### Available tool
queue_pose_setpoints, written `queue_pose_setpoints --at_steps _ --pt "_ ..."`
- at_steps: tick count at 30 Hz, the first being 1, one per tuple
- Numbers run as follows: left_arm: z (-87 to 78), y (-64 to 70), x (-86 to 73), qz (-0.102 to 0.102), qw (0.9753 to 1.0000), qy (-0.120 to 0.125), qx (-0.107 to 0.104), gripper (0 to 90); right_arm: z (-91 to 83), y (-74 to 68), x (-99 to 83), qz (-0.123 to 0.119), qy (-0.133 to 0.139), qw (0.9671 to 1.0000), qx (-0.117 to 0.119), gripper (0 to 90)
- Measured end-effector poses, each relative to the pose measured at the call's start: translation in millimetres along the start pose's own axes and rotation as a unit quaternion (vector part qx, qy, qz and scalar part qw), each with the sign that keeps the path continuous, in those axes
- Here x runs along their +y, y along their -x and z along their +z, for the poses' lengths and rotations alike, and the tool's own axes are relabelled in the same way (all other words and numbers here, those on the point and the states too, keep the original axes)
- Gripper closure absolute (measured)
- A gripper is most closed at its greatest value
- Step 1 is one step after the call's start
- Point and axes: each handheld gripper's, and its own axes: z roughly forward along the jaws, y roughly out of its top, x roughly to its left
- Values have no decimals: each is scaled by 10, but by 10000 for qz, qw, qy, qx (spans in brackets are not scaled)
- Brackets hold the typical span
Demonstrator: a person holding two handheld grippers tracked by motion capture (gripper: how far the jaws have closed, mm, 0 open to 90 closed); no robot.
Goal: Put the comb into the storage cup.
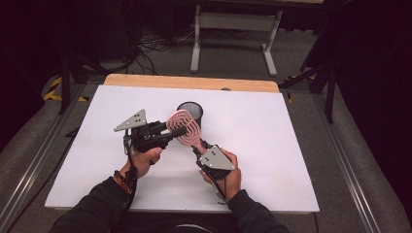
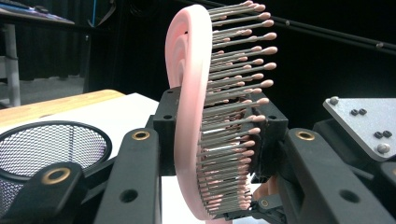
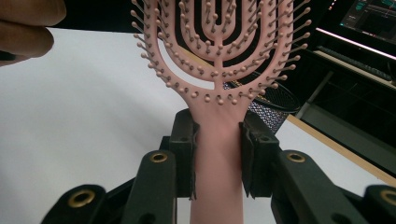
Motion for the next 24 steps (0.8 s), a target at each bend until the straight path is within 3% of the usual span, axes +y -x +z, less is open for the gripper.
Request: queue_pose_setpoints --at_steps 14,24 --pt "11 107 33 372 9992 -58 142 632 7 -2 -7 76 23 9999 88 687" --pt "25 115 26 430 9987 -43 281 635 9 -10 -4 74 63 9999 100 630"
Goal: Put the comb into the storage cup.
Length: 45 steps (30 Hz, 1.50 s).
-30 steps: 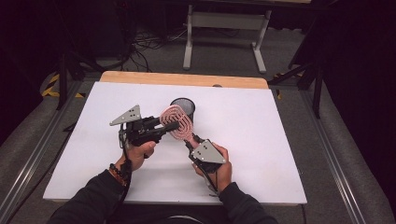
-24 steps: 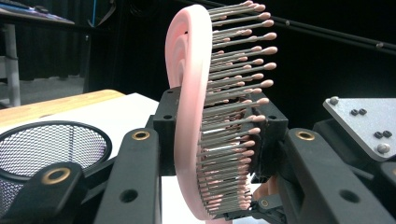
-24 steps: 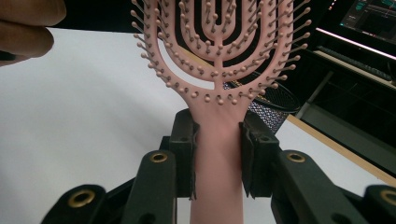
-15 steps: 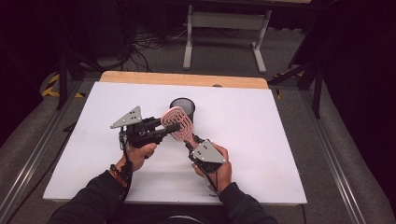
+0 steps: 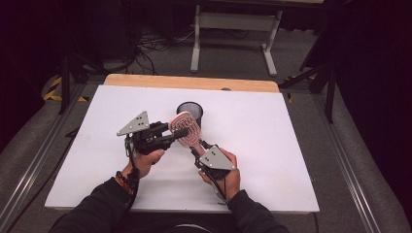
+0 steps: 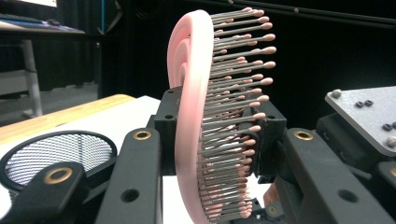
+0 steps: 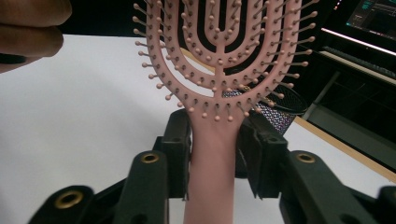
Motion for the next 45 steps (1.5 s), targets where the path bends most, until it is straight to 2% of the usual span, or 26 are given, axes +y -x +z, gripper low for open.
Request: queue_pose_setpoints --at_steps 4,11,17,22,28,32,45 --pt "-13 12 15 105 9999 -5 69 636 4 2 3 23 4 10000 66 555" --pt "-57 -13 24 139 9998 -21 155 637 -2 -4 9 -17 10 9997 248 392" --pt "-105 -39 23 153 9997 -50 202 637 -42 10 15 -16 93 9993 366 306" --pt "-150 -41 1 231 9994 -140 227 637 -68 45 10 10 96 9990 446 275" --pt "-194 -69 10 215 9994 -99 270 637 -90 60 13 -10 116 9988 482 244" --pt "-229 -76 35 278 9991 -95 295 637 -117 75 6 -80 165 9985 516 212" --pt "-362 -146 80 358 9983 -20 456 636 -210 162 -50 -210 144 9988 427 183"
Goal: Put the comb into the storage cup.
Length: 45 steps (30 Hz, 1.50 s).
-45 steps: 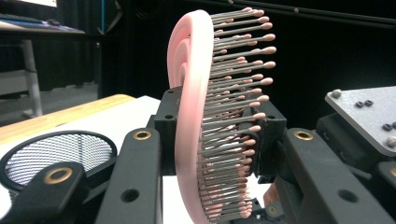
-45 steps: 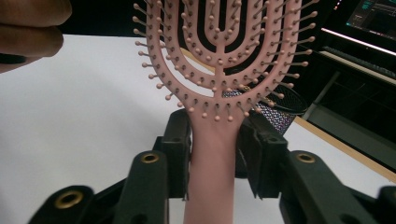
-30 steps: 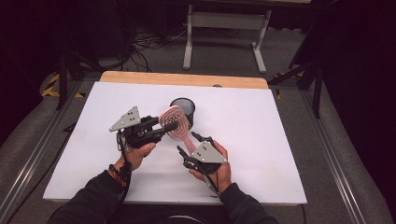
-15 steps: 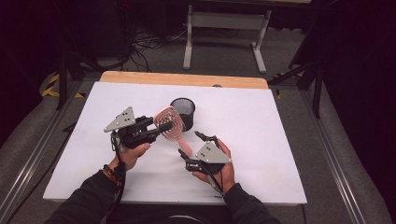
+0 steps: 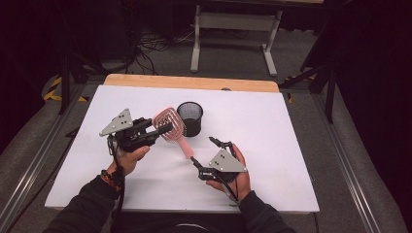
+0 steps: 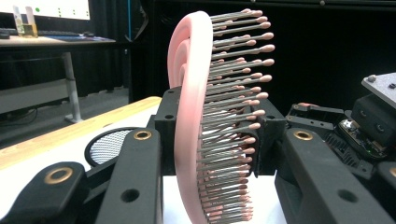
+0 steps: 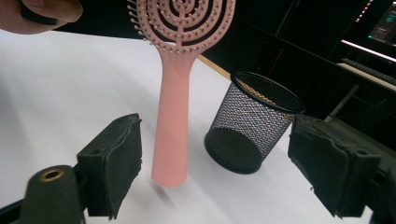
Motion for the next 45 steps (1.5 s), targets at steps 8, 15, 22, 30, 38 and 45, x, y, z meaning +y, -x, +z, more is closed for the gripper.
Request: queue_pose_setpoints --at_steps 8,15,22,30,38,45 --pt "-25 -11 17 41 10000 35 35 637 -43 19 -30 -55 -8 10000 -59 179" --pt "-70 -48 35 57 9999 71 139 637 -111 39 -61 -141 -28 9998 -127 174" --pt "-83 -72 36 58 9998 64 188 637 -159 60 -91 -138 -41 9998 -140 171" --pt "-111 -85 56 84 9996 114 232 637 -209 75 -123 -131 -126 9997 -163 158" --pt "-134 -104 68 98 9995 130 280 637 -303 120 -183 -129 -190 9995 -215 156" --pt "-147 -106 86 133 9993 138 306 637 -410 201 -234 -74 -183 9992 -339 155"
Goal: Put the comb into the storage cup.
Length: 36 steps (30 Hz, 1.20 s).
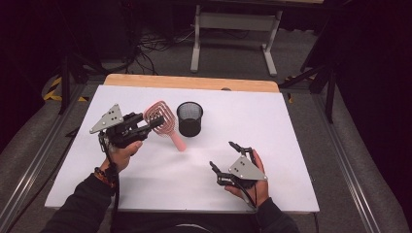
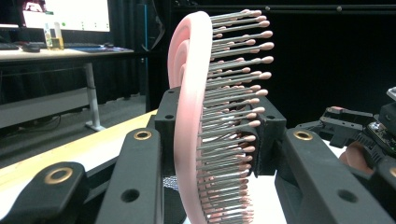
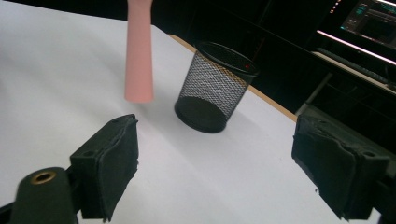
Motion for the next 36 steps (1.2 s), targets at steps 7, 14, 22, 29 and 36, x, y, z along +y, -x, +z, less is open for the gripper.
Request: queue_pose_setpoints --at_steps 7,14,22,29,36 --pt "-14 -4 27 40 10000 60 50 637 -82 70 -50 57 -35 9998 -195 155" --pt "-23 -3 98 142 9998 126 60 637 -138 114 -108 115 -96 9994 -313 151" --pt "-60 -25 193 189 9995 230 89 637 -202 149 -153 173 -164 9989 -406 151" --pt "-96 -85 322 226 9991 323 174 637 -240 173 -176 214 -167 9987 -430 142" --pt "-83 -156 459 245 9987 354 264 638 -257 181 -208 301 -220 9985 -402 99"
